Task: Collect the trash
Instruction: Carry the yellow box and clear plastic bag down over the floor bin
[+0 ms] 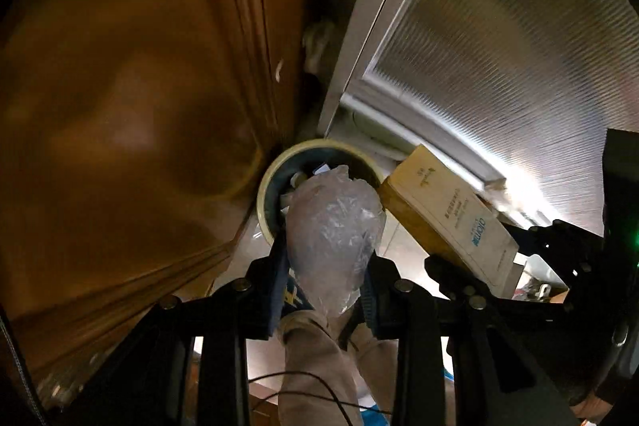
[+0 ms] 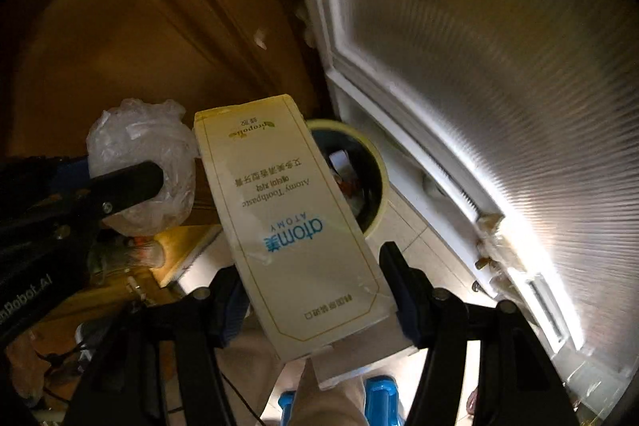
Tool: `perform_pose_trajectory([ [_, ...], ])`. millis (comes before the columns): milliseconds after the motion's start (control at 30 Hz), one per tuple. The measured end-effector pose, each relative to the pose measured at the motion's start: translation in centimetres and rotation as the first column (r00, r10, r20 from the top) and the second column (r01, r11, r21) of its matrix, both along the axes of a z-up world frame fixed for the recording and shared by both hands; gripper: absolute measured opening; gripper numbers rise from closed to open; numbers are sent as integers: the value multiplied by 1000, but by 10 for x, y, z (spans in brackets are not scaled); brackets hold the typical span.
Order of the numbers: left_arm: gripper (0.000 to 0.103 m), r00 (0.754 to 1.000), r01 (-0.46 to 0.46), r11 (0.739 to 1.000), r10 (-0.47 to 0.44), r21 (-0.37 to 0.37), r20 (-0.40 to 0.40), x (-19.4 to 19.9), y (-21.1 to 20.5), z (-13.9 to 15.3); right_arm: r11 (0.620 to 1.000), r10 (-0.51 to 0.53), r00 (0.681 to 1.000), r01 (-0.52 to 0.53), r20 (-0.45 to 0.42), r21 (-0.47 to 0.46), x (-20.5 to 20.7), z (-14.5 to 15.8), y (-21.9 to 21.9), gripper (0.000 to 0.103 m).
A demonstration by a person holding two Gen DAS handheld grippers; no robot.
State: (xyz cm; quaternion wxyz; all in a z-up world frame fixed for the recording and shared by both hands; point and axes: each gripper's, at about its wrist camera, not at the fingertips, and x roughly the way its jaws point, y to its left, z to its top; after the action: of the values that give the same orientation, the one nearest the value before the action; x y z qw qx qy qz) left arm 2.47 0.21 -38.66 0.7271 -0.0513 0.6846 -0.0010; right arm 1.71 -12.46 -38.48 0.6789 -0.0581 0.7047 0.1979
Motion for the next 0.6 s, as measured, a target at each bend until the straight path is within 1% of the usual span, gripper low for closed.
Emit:
perform_pose_trajectory([
  [100,32,1000,16,1000,-16,4,-21,8,-1,-35,999,-28,999,27,-16,-23,1,-32,-2,62],
  [167,33,999,23,1000,-22,5,-30,16,-2,-49,998,-55,998,54,-32,-31,4,-54,-4,62],
  [233,35,999,28,1000,-28,12,-35,23,0,-63,997,-72,997,71,-41,-26,8,-67,-5,62],
  [267,37,999,31,999,-31,12,-34,25,1,-68,997,-80,996,79,-45,-22,10,-73,-5,62],
  [333,43,999,33,999,-32,26,-32,28,2,-72,996,-89,994,89,-56,-9,9,-82,-6,63],
  [400,54,999,35,999,-34,41,-30,27,2,-73,995,-97,993,97,-64,-1,11,-88,-7,64],
  [433,57,999,36,998,-35,42,-28,26,2,-73,995,-99,993,100,-65,4,12,-90,-7,64],
  [467,64,999,38,998,-36,47,-27,24,3,-72,995,-97,993,98,-64,7,11,-91,-7,64],
  [500,69,999,42,998,-41,51,-27,24,4,-72,996,-91,995,92,-49,1,11,-90,-5,64],
  [600,71,998,56,996,-54,75,-20,20,6,-65,997,-76,997,76,-24,1,14,-91,2,64],
])
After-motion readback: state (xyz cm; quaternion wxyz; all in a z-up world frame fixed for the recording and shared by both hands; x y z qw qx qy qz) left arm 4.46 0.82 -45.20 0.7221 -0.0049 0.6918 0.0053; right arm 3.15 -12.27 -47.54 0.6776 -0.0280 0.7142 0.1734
